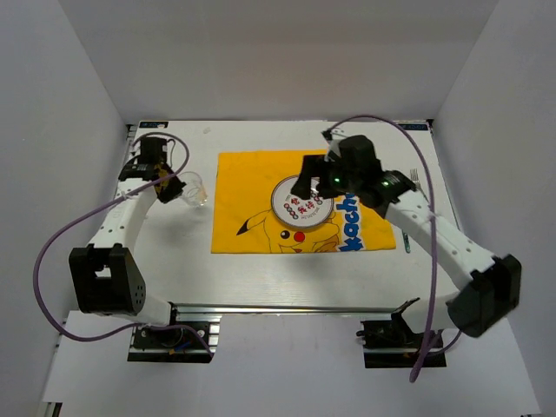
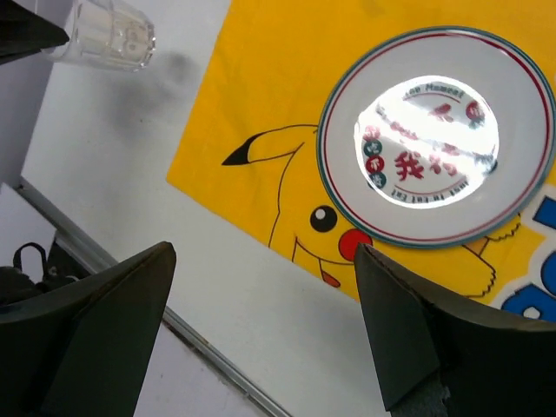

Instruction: Set the dinner table for one person

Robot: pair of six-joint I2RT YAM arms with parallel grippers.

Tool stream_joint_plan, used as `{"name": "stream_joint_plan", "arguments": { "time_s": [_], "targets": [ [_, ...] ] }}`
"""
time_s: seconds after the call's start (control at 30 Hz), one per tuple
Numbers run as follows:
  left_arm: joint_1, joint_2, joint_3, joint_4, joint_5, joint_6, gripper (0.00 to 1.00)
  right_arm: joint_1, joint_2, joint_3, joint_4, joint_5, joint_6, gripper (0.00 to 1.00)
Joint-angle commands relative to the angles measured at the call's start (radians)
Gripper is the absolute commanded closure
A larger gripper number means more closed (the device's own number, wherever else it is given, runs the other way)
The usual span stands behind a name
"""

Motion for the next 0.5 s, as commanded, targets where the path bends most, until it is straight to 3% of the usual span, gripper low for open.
{"name": "stream_joint_plan", "arguments": {
  "time_s": [0.0,0.3,0.47],
  "targets": [
    [-0.132,-0.008,0.098,-0.014,0.099,0.079,1.00,0.087,0.122,0.167,-0.069,0.173,-0.033,0.11],
    [-0.394,0.038,0.181,-0.051,0.006,0.042,1.00,0.254,0.451,0.550,-0.136,0.418,-0.003,0.12],
    [-0.449,0.021,0.192,-0.042,0.015,0.031,1.00,0.271,0.512,0.522,-0.106,0.385,0.003,0.12]
  ]
}}
